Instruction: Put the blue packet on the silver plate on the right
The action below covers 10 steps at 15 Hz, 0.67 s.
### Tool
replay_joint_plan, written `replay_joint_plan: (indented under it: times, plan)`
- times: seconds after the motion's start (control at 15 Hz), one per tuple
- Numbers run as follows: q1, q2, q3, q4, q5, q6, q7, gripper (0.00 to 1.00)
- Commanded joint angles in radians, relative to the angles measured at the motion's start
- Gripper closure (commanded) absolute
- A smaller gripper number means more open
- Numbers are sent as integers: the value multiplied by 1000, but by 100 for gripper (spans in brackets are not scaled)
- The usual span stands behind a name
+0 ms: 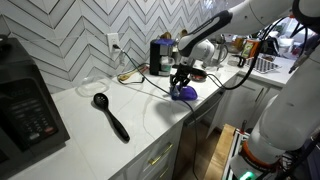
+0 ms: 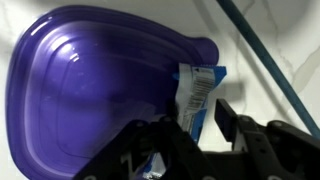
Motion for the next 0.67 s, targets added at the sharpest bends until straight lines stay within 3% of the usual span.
replay_joint_plan:
  times: [0.0, 0.13, 0.6]
  plan:
    - [-4, 2, -3, -19, 35, 37, -37, 88]
    - [-4, -4, -3, -21, 41, 39, -41, 100]
    - [-20, -106, -6, -43, -8, 76, -11, 100]
